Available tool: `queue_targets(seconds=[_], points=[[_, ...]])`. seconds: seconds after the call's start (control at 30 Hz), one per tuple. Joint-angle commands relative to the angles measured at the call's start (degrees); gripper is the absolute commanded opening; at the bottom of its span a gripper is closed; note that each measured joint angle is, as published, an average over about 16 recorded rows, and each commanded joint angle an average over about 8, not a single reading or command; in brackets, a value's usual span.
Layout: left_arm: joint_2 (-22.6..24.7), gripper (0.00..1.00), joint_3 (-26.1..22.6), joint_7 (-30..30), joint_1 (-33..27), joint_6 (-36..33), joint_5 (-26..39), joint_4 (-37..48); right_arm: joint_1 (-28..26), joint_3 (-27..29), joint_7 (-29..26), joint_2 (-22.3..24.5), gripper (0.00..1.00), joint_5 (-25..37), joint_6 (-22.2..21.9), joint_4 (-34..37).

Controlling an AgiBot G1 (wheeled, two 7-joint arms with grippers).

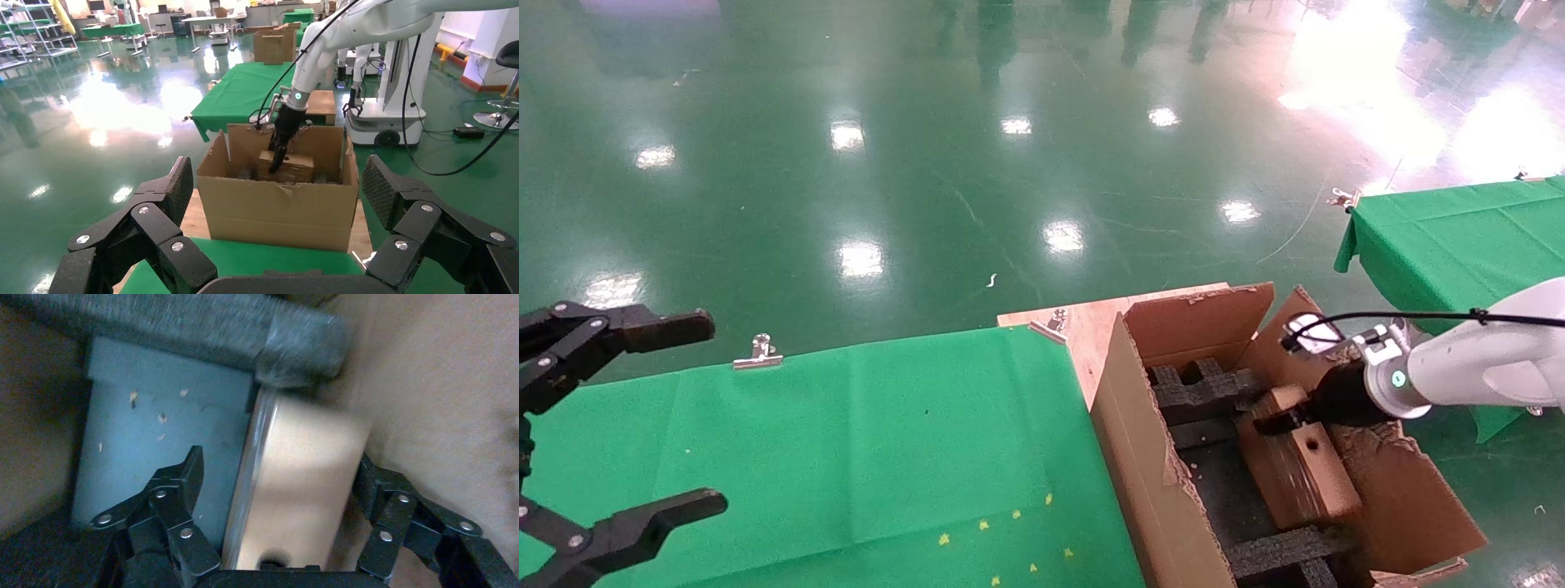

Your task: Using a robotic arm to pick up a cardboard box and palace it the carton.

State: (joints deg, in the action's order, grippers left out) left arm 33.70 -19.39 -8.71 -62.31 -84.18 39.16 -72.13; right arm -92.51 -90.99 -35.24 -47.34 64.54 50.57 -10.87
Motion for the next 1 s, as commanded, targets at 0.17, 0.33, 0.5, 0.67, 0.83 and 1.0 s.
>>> queue_targets(seconds=[0.17, 0.33, 0.5, 0.67, 0.83, 1.0], points=[[0.0, 1.0, 0.0, 0.0, 0.0, 0.0, 0.0, 0.0, -3.0, 0.1, 0.3, 0.6, 1.0, 0.3, -0.5, -1.1], [0.0, 1.0, 0.0, 0.0, 0.0, 0.0, 0.0, 0.0, -6.8, 0.4, 0.6, 1.2, 1.0, 0.6, -0.1, -3.2], [0.0, 1.0, 0.0, 0.0, 0.0, 0.0, 0.0, 0.0, -11.2, 0.6, 1.3, 2.2, 1.0, 1.1, 0.8, -7.1], [0.0, 1.0, 0.0, 0.0, 0.0, 0.0, 0.0, 0.0, -15.6, 1.1, 1.7, 4.2, 1.0, 1.1, 2.8, -13.1], [0.0, 1.0, 0.0, 0.0, 0.0, 0.0, 0.0, 0.0, -18.4, 2.8, 1.8, 7.6, 1.0, -1.7, 6.4, -21.6], [0.0, 1.0, 0.0, 0.0, 0.0, 0.0, 0.0, 0.0, -19.2, 4.9, 2.2, 10.7, 1.0, -5.9, 9.6, -28.1]])
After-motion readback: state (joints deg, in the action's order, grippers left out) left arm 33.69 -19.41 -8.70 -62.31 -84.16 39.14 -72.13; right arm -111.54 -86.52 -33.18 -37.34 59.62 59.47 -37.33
